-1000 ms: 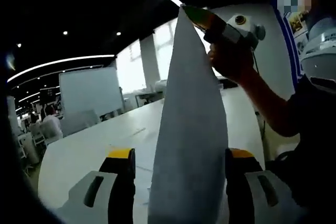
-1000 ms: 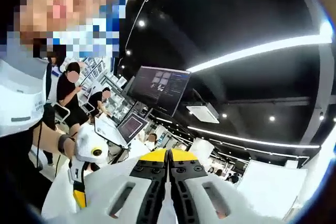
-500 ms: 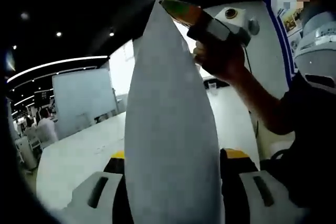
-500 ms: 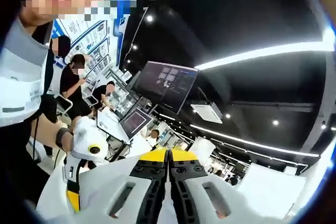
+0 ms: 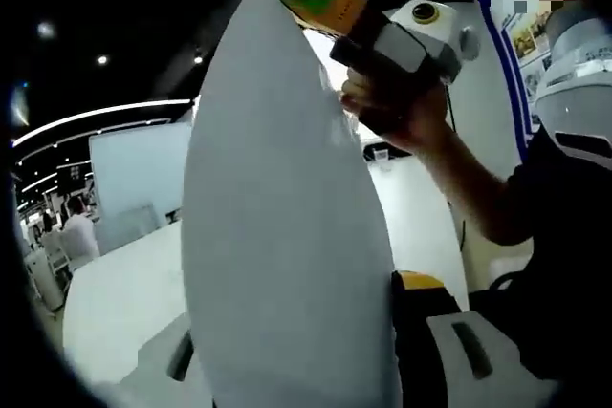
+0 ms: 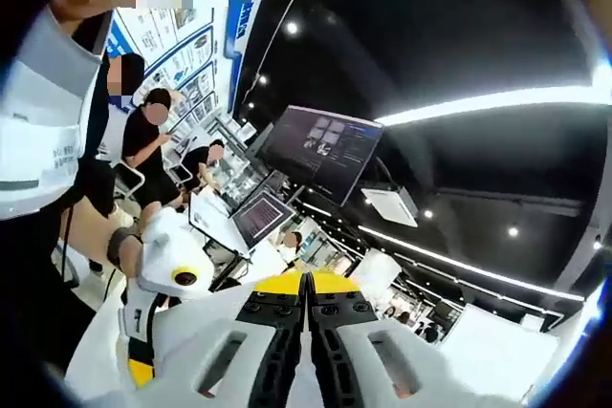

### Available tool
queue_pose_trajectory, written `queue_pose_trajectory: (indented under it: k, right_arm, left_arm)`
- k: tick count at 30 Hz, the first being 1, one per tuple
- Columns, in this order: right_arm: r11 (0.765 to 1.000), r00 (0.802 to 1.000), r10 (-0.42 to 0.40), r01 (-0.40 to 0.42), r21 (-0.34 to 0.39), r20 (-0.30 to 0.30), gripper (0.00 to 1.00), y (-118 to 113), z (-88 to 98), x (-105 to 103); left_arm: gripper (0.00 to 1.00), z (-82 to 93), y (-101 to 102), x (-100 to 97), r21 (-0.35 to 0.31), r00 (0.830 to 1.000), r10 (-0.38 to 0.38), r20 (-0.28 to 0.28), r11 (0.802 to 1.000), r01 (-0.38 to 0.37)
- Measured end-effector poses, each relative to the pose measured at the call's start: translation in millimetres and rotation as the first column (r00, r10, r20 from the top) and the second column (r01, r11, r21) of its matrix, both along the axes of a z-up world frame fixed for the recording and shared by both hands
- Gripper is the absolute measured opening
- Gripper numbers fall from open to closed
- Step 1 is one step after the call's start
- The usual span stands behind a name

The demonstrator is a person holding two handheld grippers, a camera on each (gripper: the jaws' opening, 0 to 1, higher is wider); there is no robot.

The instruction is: Organize the stack of printing papers by aligning and flattening the scattered papers on the table

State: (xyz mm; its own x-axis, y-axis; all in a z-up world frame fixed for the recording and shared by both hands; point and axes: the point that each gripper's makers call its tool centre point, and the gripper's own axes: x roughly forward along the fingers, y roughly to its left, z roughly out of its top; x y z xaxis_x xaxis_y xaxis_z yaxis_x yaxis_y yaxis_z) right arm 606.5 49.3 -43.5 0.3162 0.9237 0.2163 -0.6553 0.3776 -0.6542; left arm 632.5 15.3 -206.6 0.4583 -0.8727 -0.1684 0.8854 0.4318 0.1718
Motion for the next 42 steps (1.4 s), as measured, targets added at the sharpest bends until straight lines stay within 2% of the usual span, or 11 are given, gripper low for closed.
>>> queue_pose_trajectory:
  k: [8, 21, 30, 35, 42]
  right_arm:
    - [1.0, 1.0, 0.006, -0.006, -0.015, 0.01, 0.0, 7.2, -2.9, -2.8]
    - [1.0, 1.0, -0.004, 0.004, -0.022, 0.018, 0.0, 10.3, -4.7, -2.1]
    - [0.999, 1.0, -0.011, 0.012, -0.029, 0.029, 0.0, 11.3, -6.1, -3.0]
    - [0.999, 0.999, -0.018, 0.019, -0.034, 0.037, 0.0, 11.9, -6.1, -2.9]
    - [0.999, 0.999, -0.015, 0.016, -0.029, 0.036, 0.0, 12.6, -5.5, -3.9]
  left_arm:
    - [0.55, 1.5, -2.9, -2.0, -0.005, 1.0, -0.01, 0.001, 1.0, 0.01]
    - [0.45, -0.3, -6.8, -3.6, -0.01, 1.0, -0.017, -0.015, 1.0, 0.017]
    - [0.3, -4.8, -7.8, -2.5, 0.009, 1.0, -0.019, -0.024, 1.0, 0.02]
    - [0.25, -4.6, -8.8, -4.9, 0.006, 0.999, -0.035, -0.035, 0.999, 0.035]
    - [0.06, -5.0, -5.0, 0.4, 0.01, 0.999, -0.018, -0.027, 1.0, 0.018]
